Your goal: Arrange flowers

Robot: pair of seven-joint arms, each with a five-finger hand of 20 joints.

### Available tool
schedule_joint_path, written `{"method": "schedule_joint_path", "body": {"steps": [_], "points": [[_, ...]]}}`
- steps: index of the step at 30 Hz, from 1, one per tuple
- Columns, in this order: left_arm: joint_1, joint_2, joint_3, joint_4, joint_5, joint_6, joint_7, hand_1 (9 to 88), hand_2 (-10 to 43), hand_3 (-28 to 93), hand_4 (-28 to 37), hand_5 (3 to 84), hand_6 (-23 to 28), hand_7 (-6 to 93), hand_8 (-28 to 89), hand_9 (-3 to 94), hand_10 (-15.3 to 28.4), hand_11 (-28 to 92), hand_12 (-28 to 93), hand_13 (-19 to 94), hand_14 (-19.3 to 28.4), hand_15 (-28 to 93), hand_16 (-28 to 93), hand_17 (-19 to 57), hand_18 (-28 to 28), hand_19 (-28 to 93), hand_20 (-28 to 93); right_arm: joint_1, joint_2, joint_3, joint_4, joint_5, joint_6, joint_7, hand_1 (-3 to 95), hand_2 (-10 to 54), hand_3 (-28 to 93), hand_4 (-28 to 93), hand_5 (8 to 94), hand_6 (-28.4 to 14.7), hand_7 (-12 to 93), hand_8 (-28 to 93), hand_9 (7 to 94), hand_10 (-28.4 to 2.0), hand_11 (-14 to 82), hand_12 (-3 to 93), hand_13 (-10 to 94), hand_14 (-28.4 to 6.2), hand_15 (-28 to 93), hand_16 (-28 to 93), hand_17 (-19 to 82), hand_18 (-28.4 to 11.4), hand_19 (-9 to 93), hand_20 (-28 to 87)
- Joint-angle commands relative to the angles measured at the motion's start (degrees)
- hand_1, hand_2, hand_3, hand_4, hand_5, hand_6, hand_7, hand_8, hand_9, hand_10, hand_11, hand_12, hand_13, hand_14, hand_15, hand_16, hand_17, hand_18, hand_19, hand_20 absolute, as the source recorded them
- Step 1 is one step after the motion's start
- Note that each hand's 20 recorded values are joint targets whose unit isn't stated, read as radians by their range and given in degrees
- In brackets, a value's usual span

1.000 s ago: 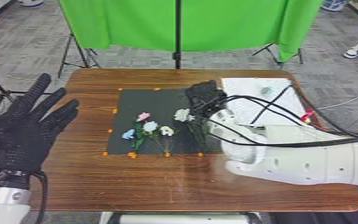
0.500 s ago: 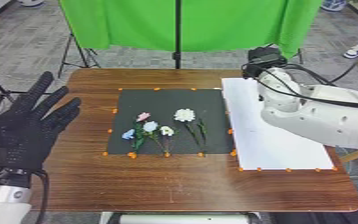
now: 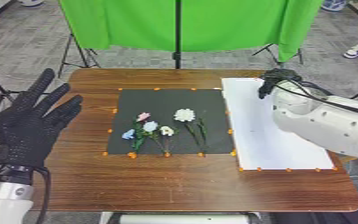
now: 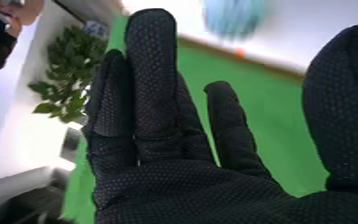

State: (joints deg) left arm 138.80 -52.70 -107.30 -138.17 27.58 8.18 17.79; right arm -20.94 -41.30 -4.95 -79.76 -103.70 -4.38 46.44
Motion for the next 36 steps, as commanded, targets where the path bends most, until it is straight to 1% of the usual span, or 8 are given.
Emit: {"method": "schedule_joint_path", "body": {"steps": [1, 4, 8, 12, 14, 16, 25, 36], "points": [[1.03, -0.12, 0.43, 0.25, 0.03, -0.10, 1.23, 20.9, 6.5, 75, -26.9, 23.6, 3.0, 15.7, -11, 19.3, 14.7, 16, 13, 15, 23.7, 30, -1, -14.5, 28.4, 47, 11, -1.41, -0.57, 1.19, 1.16, 1.01, 0.32, -0.43, 27.6, -9.5, 78, -28, 33.1, 0.8, 11, -11, 42.1, -15.4, 5.2, 13.0, 62, -10.4, 62, 10, 33, -18.2, 93, 7], [0.69, 0.07, 0.87, 0.41, 0.09, -0.01, 1.15, 20.9, 6.5, 75, -26.9, 23.6, 3.0, 15.8, -11, 19.3, 14.7, 16, 13, 15, 23.7, 30, -1, -14.6, 28.4, 47, 11, 0.02, 0.10, -0.29, 1.56, 0.15, -2.27, -1.29, 29.0, -9.5, 79, -28, 33.9, 0.8, 11, -11, 42.9, -14.4, 5.6, 13.0, 62, -10.4, 62, 10, 33, -18.1, 93, 7], [2.46, -0.68, 0.06, -0.23, 0.29, 0.11, 2.28, 20.9, 6.6, 75, -26.8, 23.6, 3.0, 15.7, -11, 19.3, 14.7, 16, 13, 15, 23.7, 30, -1, -14.6, 28.4, 47, 11, -0.15, -0.60, -1.51, 2.84, -1.59, 1.92, -1.52, 34.3, -9.5, 78, -28, 42.4, 1.7, 13, -12, 51.2, -10.3, 8.5, 12.6, 67, -7.9, 58, 10, 35, -17.5, 93, 5], [1.76, -0.87, 0.09, -0.17, 0.44, -0.40, 1.93, 21.0, 6.5, 75, -27.0, 23.6, 3.0, 15.7, -11, 19.3, 14.8, 16, 13, 15, 23.7, 30, -1, -14.5, 28.4, 47, 11, 1.81, -0.74, -7.66, 3.44, -4.65, 13.24, -1.86, 44.4, -9.5, 74, -28, 63.1, 4.6, 18, -10, 72.1, -5.7, 11.5, 15.5, 75, -3.6, 51, 18, 39, -15.4, 93, 5], [1.66, -0.99, 0.51, -0.14, 0.38, -0.31, 1.92, 20.9, 6.5, 75, -27.1, 23.5, 3.0, 15.7, -11, 19.3, 14.7, 16, 13, 15, 23.7, 30, -1, -14.5, 28.4, 47, 11, 1.43, -0.84, -7.77, 3.45, -5.10, 15.00, -1.82, 52.8, -9.5, 66, -28, 76.1, 5.8, 21, -3, 86.0, -3.9, 6.6, 25.1, 80, -1.1, 48, 24, 42, -14.6, 93, 8], [1.74, -1.15, 0.74, -0.09, 0.41, -0.29, 1.79, 20.8, 6.5, 75, -27.1, 23.6, 3.0, 15.7, -11, 19.3, 14.7, 16, 13, 15, 23.8, 30, -1, -14.5, 28.4, 47, 11, 1.21, -0.72, -8.37, 3.30, -5.83, 17.05, -1.71, 56.9, -9.5, 63, -28, 83.2, 6.4, 22, 0, 92.8, -3.4, 12.6, 28.6, 85, -0.2, 48, 25, 43, -14.1, 93, 10], [1.92, -1.84, 0.70, -0.14, 0.37, 0.05, 1.23, 20.7, 6.6, 75, -27.2, 23.6, 3.0, 15.7, -11, 19.3, 14.8, 16, 14, 15, 23.9, 30, -1, -14.6, 28.4, 47, 11, 0.72, 0.14, -6.67, -0.34, -7.22, 20.61, -1.82, 57.6, -9.5, 63, -28, 85.9, 5.9, 22, 1, 93.7, -4.3, 17.2, 27.8, 87, 0.1, 48, 25, 44, -13.9, 93, 11], [0.72, -1.72, 1.18, 0.06, 0.50, 0.16, 0.13, 20.7, 6.7, 75, -27.4, 23.6, 3.0, 15.8, -11, 19.5, 14.9, 16, 14, 15, 24.1, 30, -1, -14.7, 28.4, 47, 11, -0.97, -0.10, -4.33, -13.34, -10.85, 25.39, -5.24, 55.9, -9.5, 68, -28, 86.3, 5.1, 21, 3, 93.7, -4.9, 17.4, 27.5, 86, -0.2, 49, 26, 44, -14.4, 93, 13]]}}
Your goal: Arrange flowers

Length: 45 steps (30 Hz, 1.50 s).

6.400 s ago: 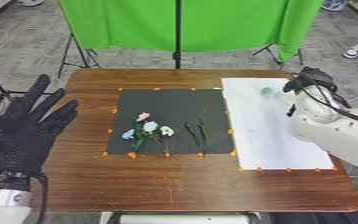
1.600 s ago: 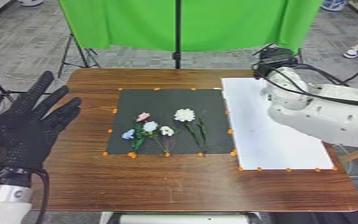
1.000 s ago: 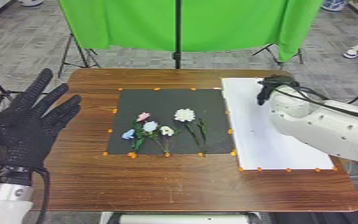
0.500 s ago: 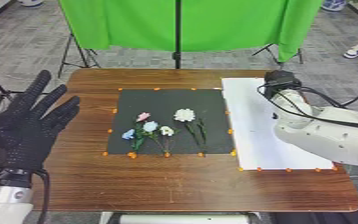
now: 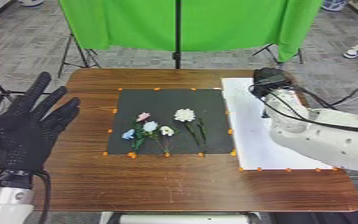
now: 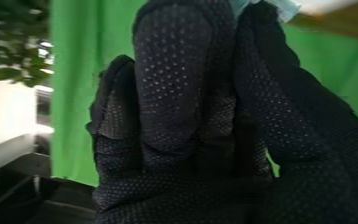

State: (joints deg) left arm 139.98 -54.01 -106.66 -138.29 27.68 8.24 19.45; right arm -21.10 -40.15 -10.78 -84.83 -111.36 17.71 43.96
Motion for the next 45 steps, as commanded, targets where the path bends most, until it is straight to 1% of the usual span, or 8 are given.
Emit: {"method": "schedule_joint_path", "body": {"steps": [1, 9, 13, 16, 23, 30, 39, 45], "points": [[-0.55, -0.41, 0.51, 0.24, 0.44, -0.14, -1.73, 20.7, 6.7, 75, -27.4, 23.6, 3.0, 15.9, -11, 19.5, 14.9, 16, 14, 15, 24.1, 30, -1, -14.7, 28.4, 47, 11, -1.16, -1.36, 1.28, -9.35, -3.50, 3.76, -2.62, 55.8, -9.5, 68, -28, 86.2, 5.0, 21, 3, 93.7, -5.0, 17.4, 27.5, 86, -0.1, 49, 26, 44, -14.4, 93, 13], [-1.06, -0.28, 0.56, 0.55, 0.30, -0.26, -3.04, 20.7, 6.8, 75, -27.5, 23.6, 3.0, 16.0, -11, 19.5, 15.0, 16, 14, 15, 24.4, 31, -1, -14.7, 28.4, 47, 11, -5.80, -1.96, 1.93, -13.84, -5.61, 4.97, -2.18, 55.7, -9.5, 69, -28, 86.3, 4.6, 21, 3, 93.7, -5.3, 17.4, 27.4, 86, -0.4, 49, 26, 44, -14.7, 93, 15], [-1.87, -0.28, 0.48, 0.83, 0.36, -0.54, -4.15, 20.7, 6.8, 75, -27.5, 23.6, 3.0, 16.0, -11, 19.5, 15.0, 16, 14, 15, 24.4, 31, -1, -14.7, 28.4, 47, 11, -7.37, -2.36, 2.45, -14.35, -5.55, 4.86, -1.75, 55.4, -9.5, 69, -28, 86.4, 4.5, 21, 3, 93.7, -5.3, 17.5, 27.4, 86, -0.6, 50, 26, 44, -14.7, 93, 15], [-1.62, -0.14, 0.33, 0.82, 0.36, -0.70, -4.05, 20.7, 6.8, 75, -27.5, 23.6, 3.1, 16.0, -11, 19.6, 14.9, 16, 14, 15, 24.4, 31, -1, -14.6, 28.4, 47, 11, -7.81, -3.12, 2.00, -14.45, -5.73, 5.63, -1.52, 55.4, -9.5, 69, -28, 86.3, 4.6, 21, 3, 93.7, -5.3, 17.5, 27.3, 86, -0.7, 50, 25, 44, -14.8, 93, 16], [-2.60, 0.04, 0.59, 1.20, 0.24, -0.70, -5.08, 20.6, 6.7, 75, -27.3, 23.7, 3.1, 16.0, -11, 19.6, 14.9, 16, 14, 15, 24.5, 31, -1, -14.6, 28.4, 47, 11, -8.86, -4.95, 2.30, -13.83, -5.37, 7.27, -0.78, 54.9, -9.5, 70, -28, 85.4, 4.7, 21, 4, 93.7, -5.0, 16.7, 27.7, 86, -0.9, 51, 24, 44, -14.9, 93, 16], [-2.44, 0.06, 0.51, 1.22, 0.24, -0.93, -5.15, 20.7, 6.6, 75, -27.3, 23.7, 3.2, 15.8, -11, 19.6, 14.9, 15, 14, 15, 24.3, 31, -1, -14.6, 28.4, 47, 11, -9.31, -5.69, 2.13, -12.86, -5.33, 7.02, -0.01, 54.6, -9.5, 70, -28, 84.6, 4.7, 22, 3, 93.7, -4.9, 15.5, 28.5, 86, -1.0, 51, 23, 43, -14.9, 93, 17], [-1.88, 0.39, 0.75, 1.12, 0.01, -0.34, -3.92, 20.8, 6.5, 75, -27.1, 23.7, 3.2, 15.8, -11, 19.4, 14.9, 15, 14, 15, 24.1, 30, -1, -14.6, 28.4, 47, 11, -9.84, -5.72, 1.83, -12.24, -5.10, 5.49, 0.53, 52.6, -9.5, 70, -28, 80.9, 3.8, 20, 1, 93.3, -5.4, 8.2, 31.3, 84, -1.6, 51, 24, 42, -15.4, 93, 16], [-1.28, 0.13, 0.71, 1.12, 0.03, -0.56, -3.47, 20.8, 6.4, 75, -27.1, 23.7, 3.2, 15.6, -11, 19.5, 15.0, 15, 14, 15, 24.1, 30, -1, -14.6, 28.4, 47, 11, -9.56, -5.38, 1.11, -12.95, -4.37, 6.68, 0.30, 48.8, -9.5, 71, -28, 74.9, 2.4, 20, -1, 87.9, -7.3, 12.8, 27.4, 82, -2.6, 54, 20, 42, -15.5, 93, 15]]}}
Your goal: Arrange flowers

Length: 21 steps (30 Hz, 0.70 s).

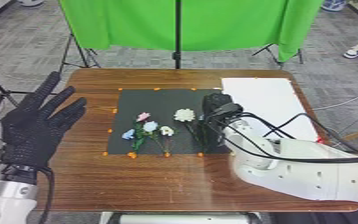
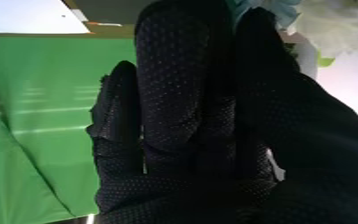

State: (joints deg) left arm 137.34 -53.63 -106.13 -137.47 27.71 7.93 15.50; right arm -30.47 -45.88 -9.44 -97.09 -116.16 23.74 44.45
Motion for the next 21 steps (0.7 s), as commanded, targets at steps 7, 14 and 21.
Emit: {"method": "schedule_joint_path", "body": {"steps": [7, 14, 21], "points": [[0.88, -0.55, 0.53, 0.25, 0.11, 0.07, -0.05, 20.9, 6.5, 75, -27.1, 23.8, 3.2, 15.5, -11, 19.6, 15.0, 16, 14, 15, 24.1, 30, -1, -14.6, 28.4, 47, 11, -0.31, 0.73, -0.09, -1.33, 0.99, 1.55, 0.43, 39.1, -9.5, 77, -28, 71.0, 2.2, 19, -7, 83.0, -9.1, 24.0, 16.9, 81, -3.5, 56, 18, 42, -15.9, 93, 14], [1.68, -0.83, 0.52, 0.04, 0.07, 0.35, 0.46, 21.0, 6.3, 75, -26.8, 23.8, 3.2, 15.6, -11, 19.5, 14.9, 16, 14, 15, 23.9, 30, -1, -14.6, 28.4, 47, 11, 0.90, 1.30, -1.57, -2.05, -1.63, 5.32, 2.68, 36.3, -9.5, 77, -28, 69.3, 2.0, 19, -13, 82.3, -9.6, 24.4, 16.4, 80, -4.0, 56, 18, 43, -16.4, 93, 14], [3.01, -0.81, 0.31, -0.34, -0.10, 1.08, 1.68, 21.1, 6.3, 75, -26.8, 23.9, 3.3, 15.5, -11, 19.4, 14.8, 16, 13, 15, 23.8, 30, -1, -14.6, 28.4, 47, 11, 1.01, 2.63, 0.15, -5.64, -2.18, 6.86, 2.98, 34.1, -9.5, 76, -28, 70.7, 1.8, 19, -13, 84.3, -9.7, 24.7, 16.4, 83, -3.8, 57, 18, 45, -17.1, 93, 18]]}}
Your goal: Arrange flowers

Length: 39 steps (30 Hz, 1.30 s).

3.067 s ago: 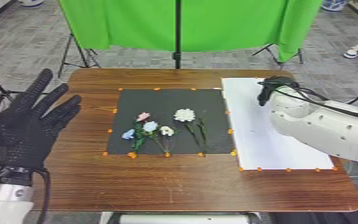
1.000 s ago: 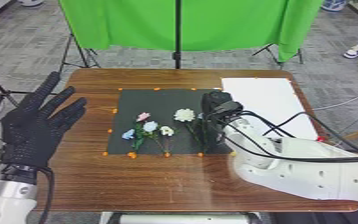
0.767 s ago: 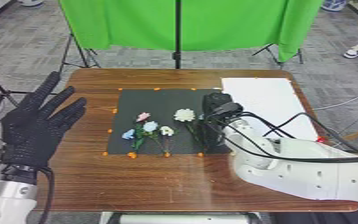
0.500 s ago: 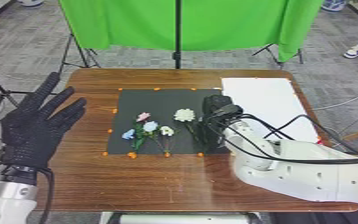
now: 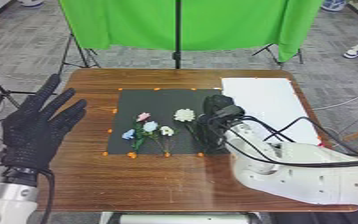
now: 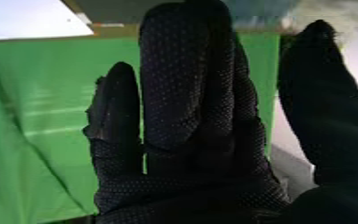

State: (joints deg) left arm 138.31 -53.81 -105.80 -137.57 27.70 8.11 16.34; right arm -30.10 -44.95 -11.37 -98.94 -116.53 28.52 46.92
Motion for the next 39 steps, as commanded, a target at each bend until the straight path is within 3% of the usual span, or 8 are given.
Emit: {"method": "schedule_joint_path", "body": {"steps": [1, 10, 13, 14, 16, 25, 34, 39], "points": [[1.94, -0.62, -0.05, -0.20, -0.02, 0.70, 0.74, 21.2, 6.3, 75, -26.8, 23.9, 3.3, 15.5, -11, 19.4, 14.8, 16, 13, 15, 23.8, 30, -1, -14.6, 28.4, 47, 11, 0.35, 1.90, 2.51, -4.22, -2.41, 2.54, 0.59, 33.8, -9.5, 76, -28, 70.7, 1.7, 19, -13, 84.4, -9.7, 24.7, 16.4, 83, -3.9, 57, 18, 46, -17.2, 93, 18], [3.24, 0.07, 0.57, 0.59, -0.06, 2.04, 2.82, 21.1, 6.3, 75, -26.7, 23.8, 3.2, 15.4, -11, 19.3, 14.7, 15, 13, 15, 23.6, 30, -1, -14.5, 28.4, 47, 11, -18.77, 8.89, 27.50, -13.24, 11.16, -0.49, -5.87, 29.8, -9.2, 74, -27, 69.6, 0.7, 17, -12, 82.2, -10.7, 24.2, 16.5, 80, -5.0, 56, 18, 44, -17.7, 93, 17], [3.32, 1.24, 2.89, 1.05, 1.24, 9.40, 6.15, 21.0, 6.3, 75, -26.9, 24.2, 3.3, 15.6, -11, 20.2, 15.0, 16, 14, 15, 23.3, 30, -1, -14.3, 27.7, 48, 11, -34.10, 9.36, 46.61, -15.72, 25.74, -1.12, -11.63, 27.2, -5.2, 74, -26, 65.6, -0.4, 17, -12, 75.7, -11.5, 22.1, 15.6, 74, -7.5, 54, 16, 37, -18.4, 89, 12], [3.91, 0.49, 2.08, 1.13, 3.52, 8.72, 4.91, 20.9, 6.1, 76, -27.0, 25.2, 3.5, 15.7, -11, 21.1, 15.5, 17, 13, 16, 23.4, 31, -1, -14.1, 27.0, 48, 11, -35.83, 9.71, 48.38, -15.86, 26.86, 1.36, -11.91, 27.1, -4.4, 74, -26, 65.0, -0.7, 17, -12, 74.6, -11.9, 21.5, 15.2, 72, -8.4, 54, 16, 36, -18.6, 88, 11], [4.57, 0.21, 1.71, 1.23, 4.79, 8.44, 3.90, 20.7, 6.0, 76, -27.3, 25.8, 3.5, 15.7, -11, 22.1, 15.6, 18, 13, 17, 23.5, 32, -1, -14.1, 26.4, 48, 12, -42.00, 10.32, 55.82, -16.58, 32.10, 2.64, -15.53, 26.9, -3.3, 74, -26, 64.5, -1.4, 17, -12, 72.4, -12.3, 20.6, 14.7, 69, -10.4, 52, 14, 34, -19.0, 85, 9], [3.63, 0.60, 2.15, 3.04, 3.86, 7.42, 3.09, 19.9, 5.9, 76, -28.1, 26.9, 3.2, 15.8, -11, 23.9, 16.3, 19, 13, 17, 24.1, 34, -2, -14.1, 24.8, 48, 13, -56.32, 12.89, 75.82, -16.40, 68.88, 5.50, -35.84, 25.0, -1.2, 77, -28, 58.1, -1.4, 17, -13, 62.2, -14.5, 16.5, 13.1, 56, -14.9, 41, 10, 22, -21.0, 69, 5], [1.50, 0.53, 2.23, 3.78, 3.88, 5.18, 0.41, 19.7, 5.6, 77, -28.2, 27.8, 3.0, 15.6, -11, 25.7, 16.5, 20, 12, 19, 25.1, 39, -3, -13.3, 24.8, 48, 16, -66.23, 15.46, 86.14, -13.73, 88.85, -5.42, -49.58, 23.0, -1.6, 80, -28, 52.3, -0.7, 17, -13, 53.0, -14.2, 12.5, 12.8, 45, -16.1, 33, 11, 12, -21.7, 58, 8], [0.12, 0.10, 3.30, 4.40, 3.48, 4.68, 0.61, 20.1, 5.6, 77, -28.2, 27.9, 3.1, 15.6, -11, 25.9, 16.8, 21, 12, 19, 25.1, 40, -4, -12.9, 25.1, 49, 17, -70.13, 15.11, 90.59, -12.35, 96.66, -14.42, -52.65, 22.3, -1.2, 80, -28, 50.8, 0.5, 18, -14, 52.3, -13.5, 11.9, 13.5, 44, -16.1, 32, 14, 11, -21.5, 53, 15]]}}
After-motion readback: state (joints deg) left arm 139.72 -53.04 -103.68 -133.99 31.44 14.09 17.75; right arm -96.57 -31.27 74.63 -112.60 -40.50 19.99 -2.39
